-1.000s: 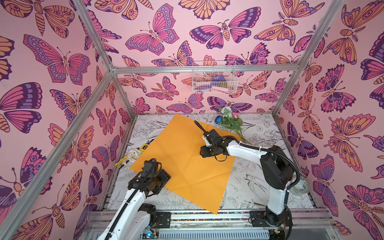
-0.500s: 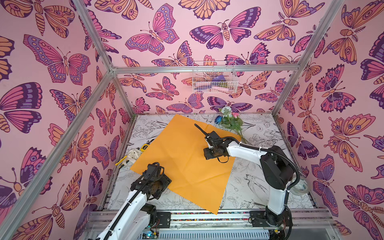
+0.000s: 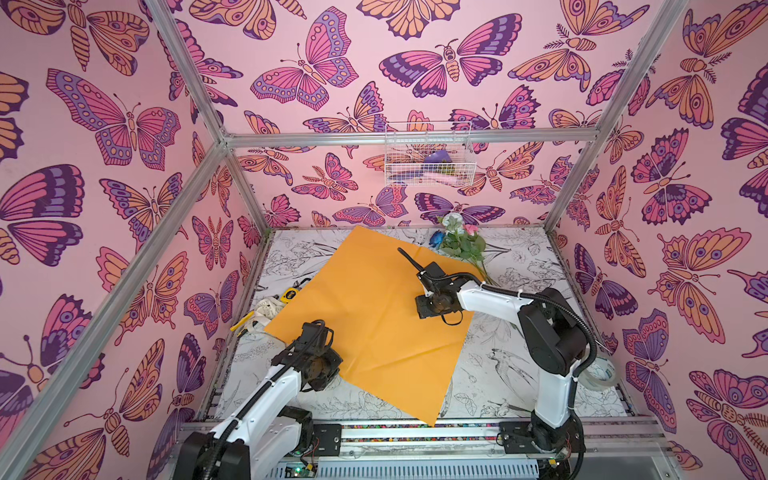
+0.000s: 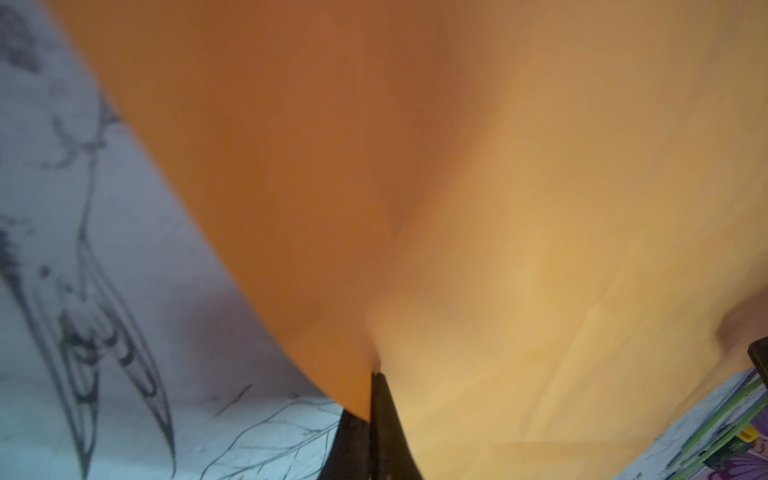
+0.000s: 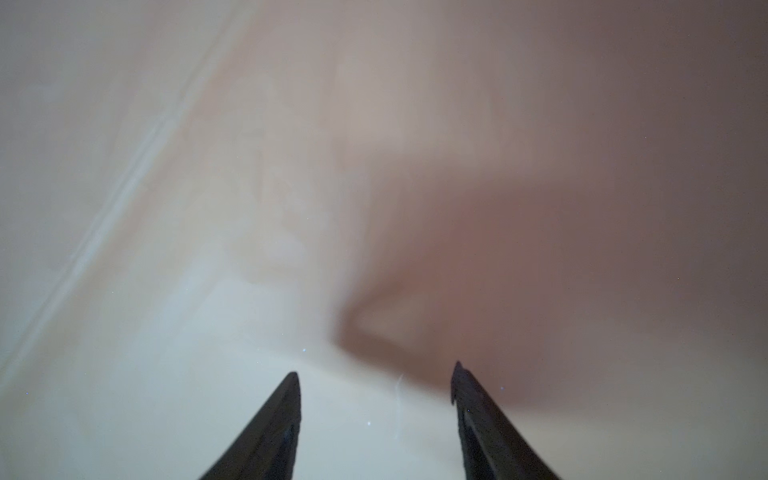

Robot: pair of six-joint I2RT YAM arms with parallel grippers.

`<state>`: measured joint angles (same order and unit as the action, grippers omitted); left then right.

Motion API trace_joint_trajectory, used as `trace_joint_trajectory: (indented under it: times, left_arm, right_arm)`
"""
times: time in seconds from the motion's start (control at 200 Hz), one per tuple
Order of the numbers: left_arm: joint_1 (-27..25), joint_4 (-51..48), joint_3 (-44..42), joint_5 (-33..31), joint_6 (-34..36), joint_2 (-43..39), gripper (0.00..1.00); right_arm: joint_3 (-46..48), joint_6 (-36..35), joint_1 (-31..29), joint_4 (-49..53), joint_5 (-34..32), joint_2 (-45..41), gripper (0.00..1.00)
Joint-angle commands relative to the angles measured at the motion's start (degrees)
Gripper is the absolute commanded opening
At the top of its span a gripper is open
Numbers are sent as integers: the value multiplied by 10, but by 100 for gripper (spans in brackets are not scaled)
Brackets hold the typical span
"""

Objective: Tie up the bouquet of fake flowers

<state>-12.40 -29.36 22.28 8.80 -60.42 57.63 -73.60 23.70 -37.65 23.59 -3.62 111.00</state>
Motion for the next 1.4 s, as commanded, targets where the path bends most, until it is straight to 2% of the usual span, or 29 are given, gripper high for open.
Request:
trace_joint_trajectory:
  times: [0.0,0.185,0.32,0.546,0.751,0.866,1.161,1.397]
  left_arm:
    - [-4,10,23,9,52,34,0]
    - [-5,4,56,31,131,82,0]
    - [-5,-21,81,36,163,109,0]
    - [-5,-83,123,-15,191,105,0]
    - [8,-171,178,-99,234,82,0]
    - [12,-179,188,-104,259,75,0]
    - [13,-196,211,-61,321,117,0]
    - [9,-216,220,47,324,113,0]
  right_arm:
    - [12,4,10,5,-5,2,59]
    - [36,27,18,18,-26,-16,59]
    - [53,51,21,46,-59,-34,59]
    - [95,91,23,52,-43,-71,59]
    - [101,103,24,57,-23,-100,60]
    - [91,103,24,54,-19,-110,60]
    - [18,57,45,53,-43,-69,61]
    - [-39,19,87,30,-19,12,61]
